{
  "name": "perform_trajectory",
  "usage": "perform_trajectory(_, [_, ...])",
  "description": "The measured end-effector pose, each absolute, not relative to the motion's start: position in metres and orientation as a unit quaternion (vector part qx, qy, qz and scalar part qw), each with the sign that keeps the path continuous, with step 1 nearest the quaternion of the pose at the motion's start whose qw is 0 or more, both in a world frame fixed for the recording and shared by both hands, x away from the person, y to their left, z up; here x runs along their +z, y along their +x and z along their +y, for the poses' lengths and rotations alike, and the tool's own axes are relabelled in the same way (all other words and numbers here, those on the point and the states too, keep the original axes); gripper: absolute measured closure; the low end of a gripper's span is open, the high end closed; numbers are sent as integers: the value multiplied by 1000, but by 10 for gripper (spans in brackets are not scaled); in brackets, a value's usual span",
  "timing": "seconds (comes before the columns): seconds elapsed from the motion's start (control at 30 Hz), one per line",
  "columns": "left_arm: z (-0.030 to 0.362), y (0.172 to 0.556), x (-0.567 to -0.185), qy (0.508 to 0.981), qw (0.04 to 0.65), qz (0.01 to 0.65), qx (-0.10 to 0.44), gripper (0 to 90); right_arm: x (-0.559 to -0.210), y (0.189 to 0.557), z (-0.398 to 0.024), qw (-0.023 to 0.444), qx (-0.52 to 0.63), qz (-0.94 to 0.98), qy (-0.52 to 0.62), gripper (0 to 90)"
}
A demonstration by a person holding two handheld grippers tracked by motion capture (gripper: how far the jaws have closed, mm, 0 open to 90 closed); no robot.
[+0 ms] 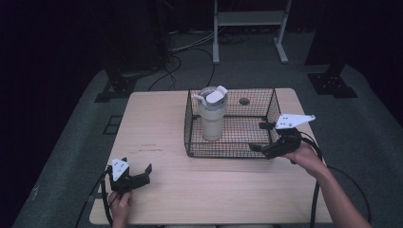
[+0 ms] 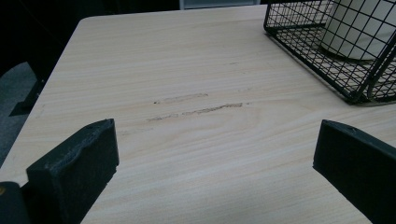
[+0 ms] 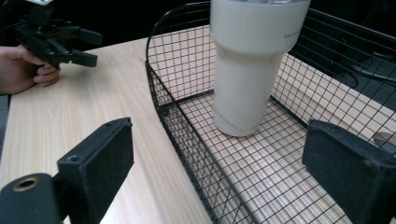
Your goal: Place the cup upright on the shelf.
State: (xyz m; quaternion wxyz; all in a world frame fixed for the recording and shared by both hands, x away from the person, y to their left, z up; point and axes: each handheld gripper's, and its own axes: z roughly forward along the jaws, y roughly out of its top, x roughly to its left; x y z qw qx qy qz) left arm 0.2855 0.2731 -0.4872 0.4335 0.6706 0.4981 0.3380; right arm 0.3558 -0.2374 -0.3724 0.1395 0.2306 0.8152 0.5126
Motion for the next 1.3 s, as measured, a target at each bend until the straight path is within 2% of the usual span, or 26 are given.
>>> perform_trajectory(0.97, [272,285,-487,672,431,498,339,0,-402,313,-259,122,518,816,225,84])
perform_trajectory(1.3, [272,285,-487,672,431,497,339,0,-426,299,-270,113,526,808,240,84])
